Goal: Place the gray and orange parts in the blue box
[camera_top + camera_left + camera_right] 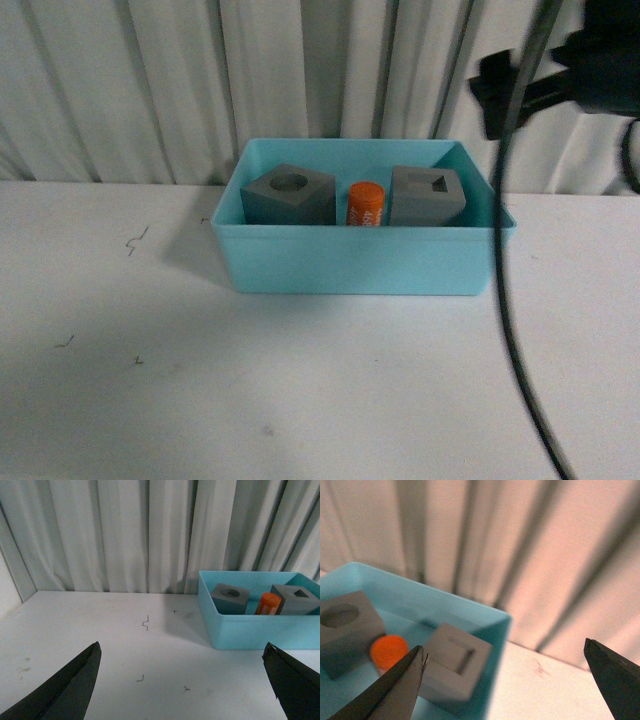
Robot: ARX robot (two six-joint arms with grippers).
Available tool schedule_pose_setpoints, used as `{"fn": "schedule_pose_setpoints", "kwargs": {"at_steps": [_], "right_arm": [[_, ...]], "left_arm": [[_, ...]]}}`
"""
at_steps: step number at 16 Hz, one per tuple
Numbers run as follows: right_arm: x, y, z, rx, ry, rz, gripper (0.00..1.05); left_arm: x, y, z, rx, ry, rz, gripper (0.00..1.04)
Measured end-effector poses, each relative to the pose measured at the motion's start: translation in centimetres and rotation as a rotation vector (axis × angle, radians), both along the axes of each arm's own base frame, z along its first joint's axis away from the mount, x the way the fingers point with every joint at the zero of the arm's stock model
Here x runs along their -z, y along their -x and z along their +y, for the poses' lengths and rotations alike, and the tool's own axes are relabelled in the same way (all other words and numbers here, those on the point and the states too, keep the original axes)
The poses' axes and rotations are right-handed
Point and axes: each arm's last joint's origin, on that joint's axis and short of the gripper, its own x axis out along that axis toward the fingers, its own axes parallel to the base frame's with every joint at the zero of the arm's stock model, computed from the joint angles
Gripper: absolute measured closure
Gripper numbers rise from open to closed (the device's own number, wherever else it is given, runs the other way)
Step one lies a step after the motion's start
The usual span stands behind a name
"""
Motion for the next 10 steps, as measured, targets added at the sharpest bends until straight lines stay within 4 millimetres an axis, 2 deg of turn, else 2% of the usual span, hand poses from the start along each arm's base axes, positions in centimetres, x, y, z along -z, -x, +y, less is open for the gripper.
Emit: {"fn": "schedule_pose_setpoints", "kwargs": {"at_steps": [1,2,3,4,5,6,7,8,9,10], "right_arm": [[0.2,2.8,-2.0,0.077,-0.031,0.006,0.06],[1.7,7.2,-4.7,0.171,-0.107,0.076,0.06],[3.3,10.5,-5.9,0.228,-0.151,0.143,0.06],[5.4,13.4,-6.1,0.26,-0.186,0.231,0.06],[6.8,14.7,-5.9,0.262,-0.204,0.301,0.06],[7.0,14.6,-5.6,0.26,-0.212,0.276,0.08],[6.9,14.5,-5.2,0.282,-0.213,0.125,0.16],[7.5,16.8,-5.0,0.284,-0.219,0.044,0.35],[6.8,18.2,-5.0,0.288,-0.226,-0.012,0.47],[5.5,18.8,-5.1,0.284,-0.235,-0.081,0.58]], "left_arm": [[0.0,0.0,0.0,0.0,0.0,0.0,0.07],[0.0,0.0,0.0,0.0,0.0,0.0,0.07],[0.0,0.0,0.0,0.0,0.0,0.0,0.07],[0.0,0.0,0.0,0.0,0.0,0.0,0.07],[0.0,0.0,0.0,0.001,0.0,-0.001,0.07],[0.0,0.0,0.0,0.0,0.0,0.0,0.07],[0.0,0.0,0.0,0.0,0.0,0.0,0.07],[0.0,0.0,0.0,0.0,0.0,0.0,0.07],[0.0,0.0,0.0,0.0,0.0,0.0,0.07],[0.0,0.0,0.0,0.0,0.0,0.0,0.07]]}}
